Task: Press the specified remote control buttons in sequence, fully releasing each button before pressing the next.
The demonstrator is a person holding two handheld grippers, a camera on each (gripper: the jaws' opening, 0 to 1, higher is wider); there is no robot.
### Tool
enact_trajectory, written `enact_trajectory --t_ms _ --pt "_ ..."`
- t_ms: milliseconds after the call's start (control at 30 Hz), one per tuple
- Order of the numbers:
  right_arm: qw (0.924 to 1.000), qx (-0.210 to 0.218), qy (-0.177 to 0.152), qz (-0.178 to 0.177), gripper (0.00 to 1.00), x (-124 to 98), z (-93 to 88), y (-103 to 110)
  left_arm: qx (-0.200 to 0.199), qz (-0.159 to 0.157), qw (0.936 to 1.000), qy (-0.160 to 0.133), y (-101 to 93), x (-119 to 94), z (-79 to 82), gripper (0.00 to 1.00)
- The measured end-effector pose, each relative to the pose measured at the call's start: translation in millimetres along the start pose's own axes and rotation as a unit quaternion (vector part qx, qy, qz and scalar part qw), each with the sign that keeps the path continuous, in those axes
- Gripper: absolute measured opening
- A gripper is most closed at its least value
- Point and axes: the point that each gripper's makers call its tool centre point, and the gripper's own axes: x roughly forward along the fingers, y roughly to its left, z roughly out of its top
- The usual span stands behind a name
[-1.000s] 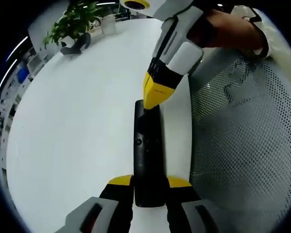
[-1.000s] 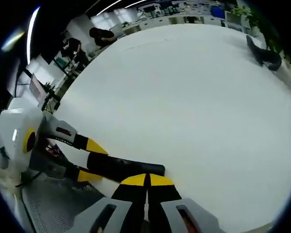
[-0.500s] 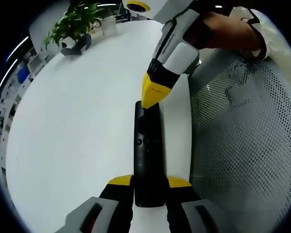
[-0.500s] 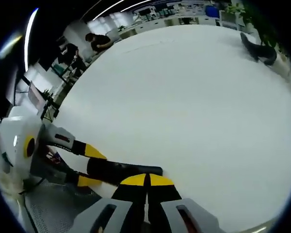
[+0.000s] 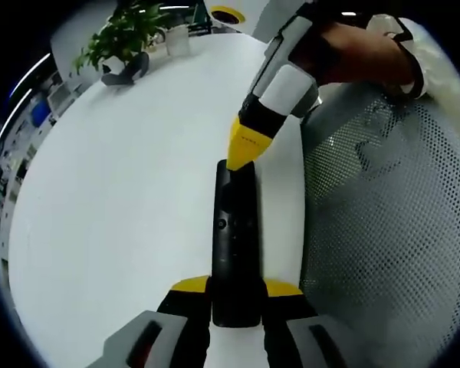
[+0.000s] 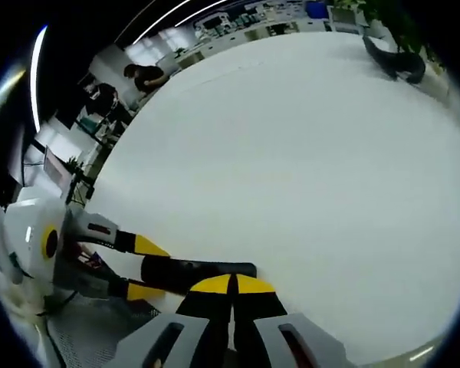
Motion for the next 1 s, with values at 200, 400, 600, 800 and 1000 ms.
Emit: enact_trajectory --t_ms 200,400,600,800,1000 --pt "0.9997 0.011 0.003 0.021 0.00 -2.1 -0.9 7.1 0.000 0.003 1.0000 0.007 -1.0 -0.1 -0.1 0.23" --pt "0.9994 0.011 0.008 0.032 0.00 1.8 -1.3 10.3 -0.003 0.004 1.0000 0.008 -1.5 -0.5 -0.3 0.23" --pt "0.9996 0.006 0.012 0.027 0.00 1.5 -2.8 10.9 -0.006 0.006 1.0000 0.003 -1.6 -1.0 -0.3 0.23" --pt "0.9997 -0.005 0.009 0.021 0.00 2.4 -3.4 10.3 -0.003 0.005 1.0000 0.006 -1.7 -0.9 -0.5 0.23" --pt "0.9994 -0.031 0.005 0.016 0.00 3.6 -3.0 9.7 -0.005 0.003 1.0000 -0.003 -1.2 -1.3 -0.8 0.23"
